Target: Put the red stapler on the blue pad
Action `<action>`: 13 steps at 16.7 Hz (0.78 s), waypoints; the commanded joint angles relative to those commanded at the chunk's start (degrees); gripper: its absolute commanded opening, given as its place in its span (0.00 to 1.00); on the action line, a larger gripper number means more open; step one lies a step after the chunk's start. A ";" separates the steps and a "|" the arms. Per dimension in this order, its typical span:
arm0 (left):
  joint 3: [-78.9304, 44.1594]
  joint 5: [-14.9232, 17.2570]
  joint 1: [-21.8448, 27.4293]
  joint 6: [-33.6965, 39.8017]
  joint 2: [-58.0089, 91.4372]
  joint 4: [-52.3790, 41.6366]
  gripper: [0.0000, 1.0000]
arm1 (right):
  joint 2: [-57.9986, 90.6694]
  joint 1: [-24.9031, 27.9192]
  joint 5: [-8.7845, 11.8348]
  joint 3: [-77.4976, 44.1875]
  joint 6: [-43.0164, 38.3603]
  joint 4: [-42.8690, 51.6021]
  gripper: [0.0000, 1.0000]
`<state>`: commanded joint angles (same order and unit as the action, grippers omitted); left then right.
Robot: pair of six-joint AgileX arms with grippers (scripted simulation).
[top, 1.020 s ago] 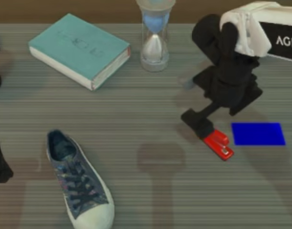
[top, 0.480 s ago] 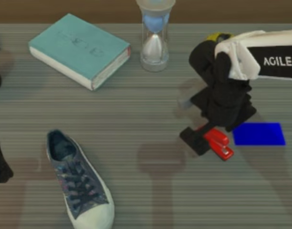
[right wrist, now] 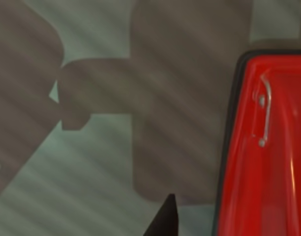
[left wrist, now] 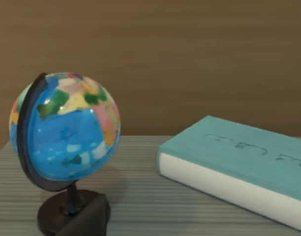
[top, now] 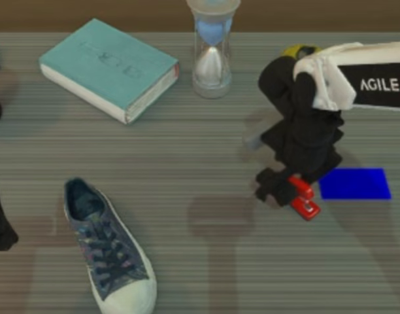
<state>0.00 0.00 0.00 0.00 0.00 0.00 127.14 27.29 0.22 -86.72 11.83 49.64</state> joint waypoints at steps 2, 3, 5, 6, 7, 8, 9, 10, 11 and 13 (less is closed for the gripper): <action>0.00 0.00 0.00 0.00 0.00 0.00 1.00 | 0.00 0.00 0.00 0.00 0.00 0.00 0.25; 0.00 0.00 0.00 0.00 0.00 0.00 1.00 | 0.00 0.00 0.00 0.00 0.00 0.00 0.17; 0.00 0.00 0.00 0.00 0.00 0.00 1.00 | 0.00 0.00 0.00 0.00 0.00 0.00 0.02; 0.00 0.00 0.00 0.00 0.00 0.00 1.00 | 0.00 0.00 0.00 0.00 0.00 0.00 0.00; 0.00 0.00 0.00 0.00 0.00 0.00 1.00 | 0.00 0.00 0.00 0.00 0.00 0.00 0.00; 0.00 0.00 0.00 0.00 0.00 0.00 1.00 | 0.00 0.00 0.00 0.00 0.00 0.00 0.00; 0.00 0.00 0.00 0.00 0.00 0.00 1.00 | 0.00 0.00 0.00 0.00 0.00 0.00 0.00; 0.00 0.00 0.00 0.00 0.00 0.00 1.00 | 0.00 0.00 0.00 0.00 0.00 0.00 0.00; 0.00 0.00 0.00 0.00 0.00 0.00 1.00 | 0.00 0.00 0.00 0.00 0.00 0.00 0.00; 0.00 0.00 0.00 0.00 0.00 0.00 1.00 | 0.00 0.00 0.00 0.00 0.00 0.00 0.00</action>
<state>0.00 0.00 0.00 0.00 0.00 0.00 127.14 27.29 0.22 -86.72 11.83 49.64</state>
